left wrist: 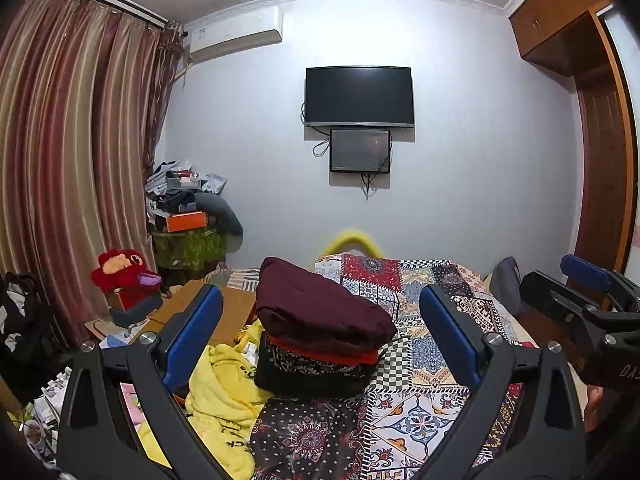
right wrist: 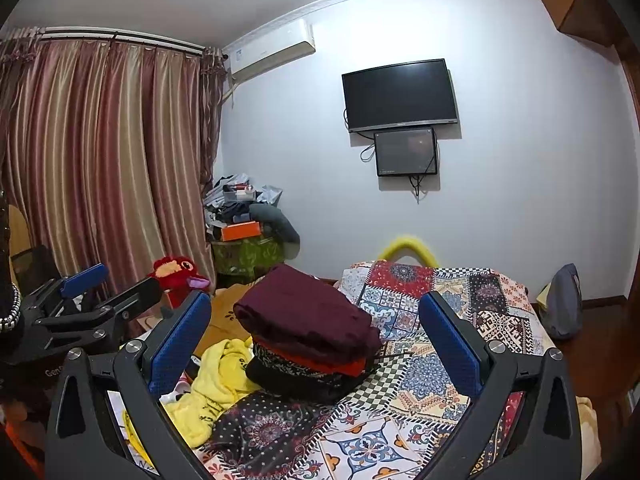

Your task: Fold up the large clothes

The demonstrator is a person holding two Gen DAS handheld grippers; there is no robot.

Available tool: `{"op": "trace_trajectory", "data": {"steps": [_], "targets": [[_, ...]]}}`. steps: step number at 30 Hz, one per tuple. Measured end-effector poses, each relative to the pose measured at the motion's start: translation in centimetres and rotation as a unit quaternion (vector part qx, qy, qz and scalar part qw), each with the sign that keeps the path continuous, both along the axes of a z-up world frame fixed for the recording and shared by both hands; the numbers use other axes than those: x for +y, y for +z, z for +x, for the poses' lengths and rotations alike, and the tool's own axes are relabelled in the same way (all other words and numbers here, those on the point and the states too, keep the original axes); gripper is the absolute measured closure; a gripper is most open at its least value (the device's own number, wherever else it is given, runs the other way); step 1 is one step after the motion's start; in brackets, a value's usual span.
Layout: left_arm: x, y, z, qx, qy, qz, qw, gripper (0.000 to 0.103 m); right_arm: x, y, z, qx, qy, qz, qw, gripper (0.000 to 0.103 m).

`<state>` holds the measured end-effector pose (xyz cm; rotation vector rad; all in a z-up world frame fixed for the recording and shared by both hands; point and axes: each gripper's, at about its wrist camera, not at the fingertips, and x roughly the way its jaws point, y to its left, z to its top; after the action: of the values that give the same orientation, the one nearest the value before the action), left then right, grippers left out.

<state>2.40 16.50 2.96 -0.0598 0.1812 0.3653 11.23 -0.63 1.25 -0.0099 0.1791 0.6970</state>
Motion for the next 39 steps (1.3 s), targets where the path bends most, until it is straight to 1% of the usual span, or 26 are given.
{"op": "trace_trajectory", "data": {"steps": [13,22,39], "targets": [[-0.51,-0.38,0.23,0.005,-0.005,0.016,0.9998,0.003,-0.51,-0.44,0.17,0.007,-0.005,0.009,1.0,0.0],[-0.45,-0.41,0.14,0.005,-0.009,0.013,0.9999,0.003,-0.46,-0.54,0.24,0.01,-0.008,0.01,1.0,0.0],[-0.51,-0.49,0.23,0.009,-0.038,0.005,0.9992,0.003,-0.3,-0.62,0.24,0.009,-0.01,0.008,1.0,0.0]]}}
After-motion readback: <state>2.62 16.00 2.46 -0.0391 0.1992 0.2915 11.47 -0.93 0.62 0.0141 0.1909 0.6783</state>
